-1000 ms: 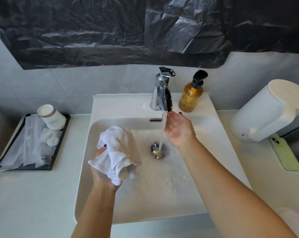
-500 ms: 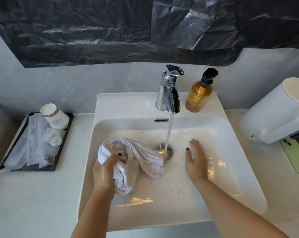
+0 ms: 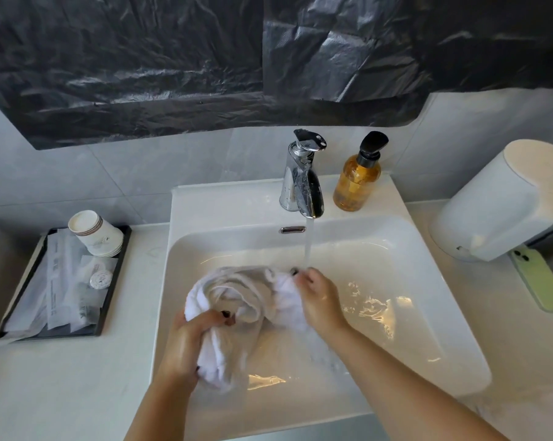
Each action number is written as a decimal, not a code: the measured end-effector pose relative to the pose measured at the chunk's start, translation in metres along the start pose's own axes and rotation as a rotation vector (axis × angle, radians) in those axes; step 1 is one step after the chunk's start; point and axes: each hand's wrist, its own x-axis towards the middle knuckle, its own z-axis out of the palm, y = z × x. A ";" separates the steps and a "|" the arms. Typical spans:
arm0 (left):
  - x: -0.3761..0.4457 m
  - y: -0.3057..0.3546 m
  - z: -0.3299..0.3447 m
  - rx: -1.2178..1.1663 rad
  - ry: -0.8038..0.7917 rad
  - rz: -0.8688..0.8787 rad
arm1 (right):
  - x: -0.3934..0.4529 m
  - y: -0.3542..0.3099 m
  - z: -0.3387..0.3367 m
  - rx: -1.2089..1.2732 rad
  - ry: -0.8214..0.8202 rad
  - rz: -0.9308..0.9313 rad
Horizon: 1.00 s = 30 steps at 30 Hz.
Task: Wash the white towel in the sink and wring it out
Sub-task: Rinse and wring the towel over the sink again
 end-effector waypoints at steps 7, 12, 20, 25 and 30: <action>0.004 0.015 0.015 0.532 -0.014 0.070 | 0.046 -0.069 -0.021 0.129 -0.123 0.586; 0.026 0.018 0.052 0.739 0.079 0.337 | 0.049 -0.083 -0.028 0.263 -0.367 0.757; 0.054 0.052 0.101 0.661 -0.288 0.404 | 0.048 -0.079 -0.053 0.137 -0.118 0.075; 0.054 0.067 0.131 0.479 -0.443 0.425 | 0.045 -0.068 -0.078 -0.116 0.131 -0.209; 0.052 0.060 0.157 0.401 -0.407 0.397 | 0.051 -0.070 -0.082 -0.156 0.140 -0.057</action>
